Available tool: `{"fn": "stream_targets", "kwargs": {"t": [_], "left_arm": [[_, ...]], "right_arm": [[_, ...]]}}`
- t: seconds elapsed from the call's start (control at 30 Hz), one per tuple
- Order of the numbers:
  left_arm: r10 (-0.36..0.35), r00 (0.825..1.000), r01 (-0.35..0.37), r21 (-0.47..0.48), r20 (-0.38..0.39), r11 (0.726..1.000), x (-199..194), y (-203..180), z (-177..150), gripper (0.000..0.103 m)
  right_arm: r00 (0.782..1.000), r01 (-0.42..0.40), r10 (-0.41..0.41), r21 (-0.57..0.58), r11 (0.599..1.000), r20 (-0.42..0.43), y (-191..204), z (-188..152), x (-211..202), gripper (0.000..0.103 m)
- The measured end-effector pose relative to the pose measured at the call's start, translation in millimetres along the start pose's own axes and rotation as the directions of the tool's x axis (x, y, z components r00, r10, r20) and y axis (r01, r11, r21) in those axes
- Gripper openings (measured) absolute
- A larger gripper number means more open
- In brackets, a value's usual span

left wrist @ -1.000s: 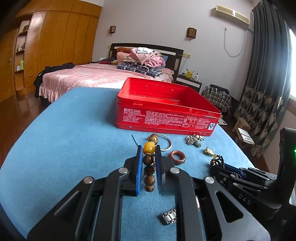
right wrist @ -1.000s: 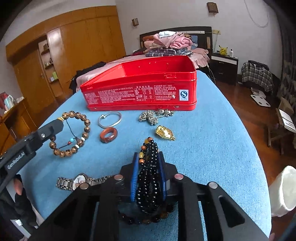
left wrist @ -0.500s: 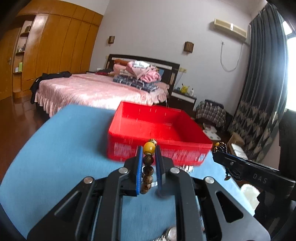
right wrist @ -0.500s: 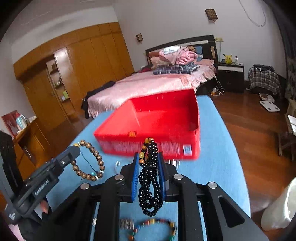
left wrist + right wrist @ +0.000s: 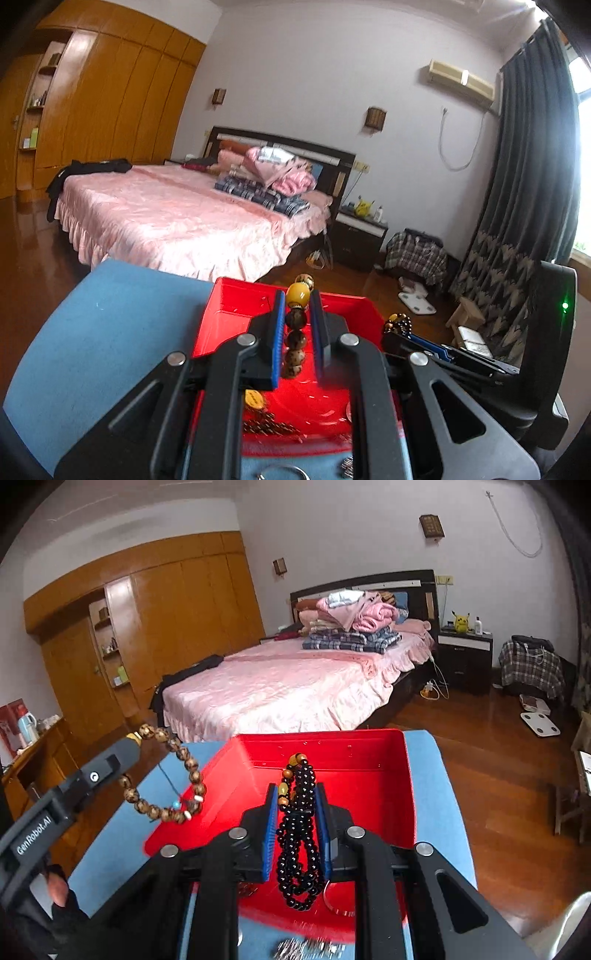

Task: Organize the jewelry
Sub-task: 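Withdraw both open tools from the red tin toward the remaining jewelry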

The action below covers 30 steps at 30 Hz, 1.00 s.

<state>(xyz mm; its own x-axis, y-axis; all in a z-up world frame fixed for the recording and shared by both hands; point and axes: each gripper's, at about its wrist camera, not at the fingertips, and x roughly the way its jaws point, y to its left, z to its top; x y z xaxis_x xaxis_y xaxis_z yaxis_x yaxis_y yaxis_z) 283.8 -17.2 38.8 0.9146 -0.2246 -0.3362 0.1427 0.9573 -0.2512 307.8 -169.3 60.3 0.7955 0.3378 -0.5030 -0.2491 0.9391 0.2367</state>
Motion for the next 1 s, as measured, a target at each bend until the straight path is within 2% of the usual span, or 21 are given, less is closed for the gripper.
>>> {"fn": "stream_targets", "kwargs": {"t": [0.1,0.17,0.23,0.27,0.3,0.37,0.4,0.5,0.8,0.9,1.0], "left_arm": [[0.033,0.998,-0.033,0.009,-0.056,0.999,21.2,8.8,-4.4,0.013],[0.048,0.996,-0.047,0.012,-0.073,0.999,24.9,17.2,-8.3,0.014],[0.052,0.995,-0.052,0.009,-0.079,0.999,22.7,25.4,-9.7,0.025],[0.058,0.995,-0.058,0.009,-0.076,0.998,19.5,28.0,-9.8,0.038],[0.06,0.996,-0.06,0.01,-0.073,0.998,17.1,30.4,-9.6,0.045],[0.055,0.996,-0.054,0.02,-0.069,0.998,7.1,32.3,-8.8,0.049],[0.053,0.996,-0.051,0.026,-0.07,0.998,1.1,32.6,-9.2,0.056],[0.045,0.997,-0.043,0.042,-0.067,0.998,-16.3,33.3,-11.7,0.062],[0.051,0.998,-0.047,0.096,-0.041,0.994,-82.5,21.4,-53.4,0.08],[0.059,0.997,-0.053,0.115,-0.048,0.992,-94.6,18.2,-71.3,0.086],[0.059,0.996,-0.051,0.109,-0.073,0.993,-105.0,17.0,-90.6,0.09]], "right_arm": [[0.999,0.026,-0.026,-0.006,1.0,-0.021,-4.0,-0.7,20.0,0.023],[0.999,0.038,-0.038,-0.008,0.999,-0.014,-4.2,-3.0,21.3,0.038],[0.999,0.05,-0.05,-0.013,0.999,-0.003,-4.7,-4.5,18.5,0.044],[0.998,0.058,-0.058,-0.022,0.998,0.0,-5.2,-5.8,16.3,0.047],[0.998,0.069,-0.069,-0.031,0.997,0.006,-4.4,-7.7,12.1,0.052],[0.997,0.081,-0.081,-0.029,0.996,0.017,-5.6,-11.1,3.4,0.062],[0.996,0.087,-0.086,-0.024,0.996,0.026,-6.3,-12.5,-3.0,0.066],[0.994,0.102,-0.101,-0.02,0.995,0.043,-6.3,-18.5,-20.1,0.075],[0.983,0.168,-0.168,0.003,0.986,0.081,1.5,-78.0,-89.3,0.079],[0.98,0.185,-0.184,-0.004,0.983,0.075,5.4,-99.8,-104.2,0.081],[0.977,0.201,-0.2,-0.014,0.979,0.072,11.9,-124.6,-120.7,0.087]]}}
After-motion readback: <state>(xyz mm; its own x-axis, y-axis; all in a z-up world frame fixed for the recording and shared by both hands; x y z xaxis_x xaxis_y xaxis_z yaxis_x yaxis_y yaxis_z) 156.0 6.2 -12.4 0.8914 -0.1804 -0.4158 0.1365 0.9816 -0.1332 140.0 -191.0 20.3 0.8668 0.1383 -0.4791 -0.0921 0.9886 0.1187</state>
